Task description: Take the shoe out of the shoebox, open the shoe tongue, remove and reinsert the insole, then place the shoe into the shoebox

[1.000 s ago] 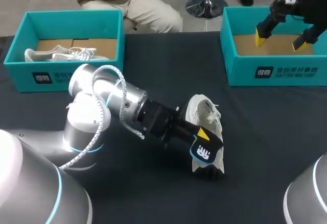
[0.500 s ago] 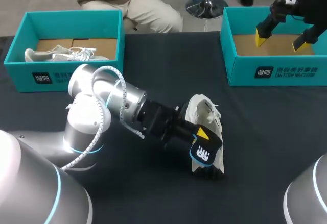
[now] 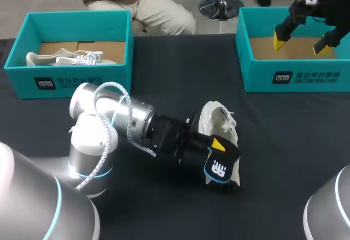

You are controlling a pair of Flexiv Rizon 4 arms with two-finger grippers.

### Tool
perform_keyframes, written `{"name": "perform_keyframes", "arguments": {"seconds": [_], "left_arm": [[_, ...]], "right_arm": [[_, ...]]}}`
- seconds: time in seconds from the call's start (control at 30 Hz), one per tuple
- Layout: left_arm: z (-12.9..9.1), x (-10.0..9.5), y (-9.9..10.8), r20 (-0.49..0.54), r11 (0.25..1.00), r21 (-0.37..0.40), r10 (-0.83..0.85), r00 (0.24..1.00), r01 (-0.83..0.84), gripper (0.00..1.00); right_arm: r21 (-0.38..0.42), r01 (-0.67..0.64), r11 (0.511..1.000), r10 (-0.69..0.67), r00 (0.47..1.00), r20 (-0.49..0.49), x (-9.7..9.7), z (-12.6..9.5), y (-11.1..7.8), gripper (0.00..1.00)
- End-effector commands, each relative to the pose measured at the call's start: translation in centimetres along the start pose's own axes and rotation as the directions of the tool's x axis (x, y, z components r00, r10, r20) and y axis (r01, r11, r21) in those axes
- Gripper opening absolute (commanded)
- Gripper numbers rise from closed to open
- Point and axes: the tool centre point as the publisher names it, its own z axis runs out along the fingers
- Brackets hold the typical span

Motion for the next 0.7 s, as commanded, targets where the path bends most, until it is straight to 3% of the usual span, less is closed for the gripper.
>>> {"name": "perform_keyframes", "arguments": {"seconds": [0.03,0.7], "left_arm": [[0.35,0.13,-0.53,0.015,1.0,-0.01,0.008,1.0,-0.008,0.0],[0.65,0.48,-0.07,0.058,1.0,-0.014,-0.009,0.998,0.01,0.0]], "right_arm": [[0.005,-0.001,1.0,0.001,1.0,0.003,0.15,0.02,0.25,1.0],[0.005,-0.001,1.0,0.001,1.0,0.003,0.15,0.02,0.25,1.0]]}}
